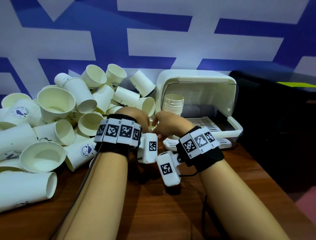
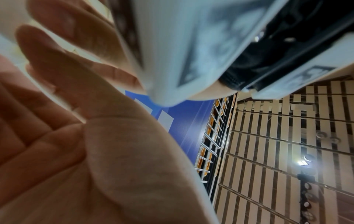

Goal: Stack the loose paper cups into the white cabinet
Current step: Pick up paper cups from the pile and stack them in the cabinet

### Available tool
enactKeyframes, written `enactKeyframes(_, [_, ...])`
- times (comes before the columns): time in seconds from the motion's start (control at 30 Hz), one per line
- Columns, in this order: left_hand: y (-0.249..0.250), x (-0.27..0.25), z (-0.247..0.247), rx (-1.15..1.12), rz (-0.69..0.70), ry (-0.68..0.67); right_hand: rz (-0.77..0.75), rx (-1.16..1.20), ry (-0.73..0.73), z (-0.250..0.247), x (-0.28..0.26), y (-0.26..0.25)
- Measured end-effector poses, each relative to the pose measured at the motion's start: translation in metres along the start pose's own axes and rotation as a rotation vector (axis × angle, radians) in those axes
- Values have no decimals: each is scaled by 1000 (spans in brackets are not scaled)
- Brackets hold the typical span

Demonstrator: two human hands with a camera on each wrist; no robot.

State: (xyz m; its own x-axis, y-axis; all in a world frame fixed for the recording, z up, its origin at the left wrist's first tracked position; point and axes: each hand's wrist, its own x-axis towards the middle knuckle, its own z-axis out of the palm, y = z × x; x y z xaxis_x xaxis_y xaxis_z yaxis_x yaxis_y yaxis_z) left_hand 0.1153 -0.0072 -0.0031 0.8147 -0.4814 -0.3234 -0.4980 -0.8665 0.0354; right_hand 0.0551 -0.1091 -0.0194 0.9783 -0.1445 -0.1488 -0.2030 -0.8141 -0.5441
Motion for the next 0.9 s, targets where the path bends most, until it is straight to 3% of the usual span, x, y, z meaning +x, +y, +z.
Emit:
enactKeyframes(0.5, [-4, -4, -3, -34, 11, 16, -26, 1, 131, 7, 4, 2])
enactKeyframes(0.7, [-10, -3, -5, -179, 41, 57, -63, -11, 194, -3, 2, -2])
enactKeyframes(0.9, [-22, -8, -13, -408, 98, 117, -142, 176, 234, -19, -8, -3])
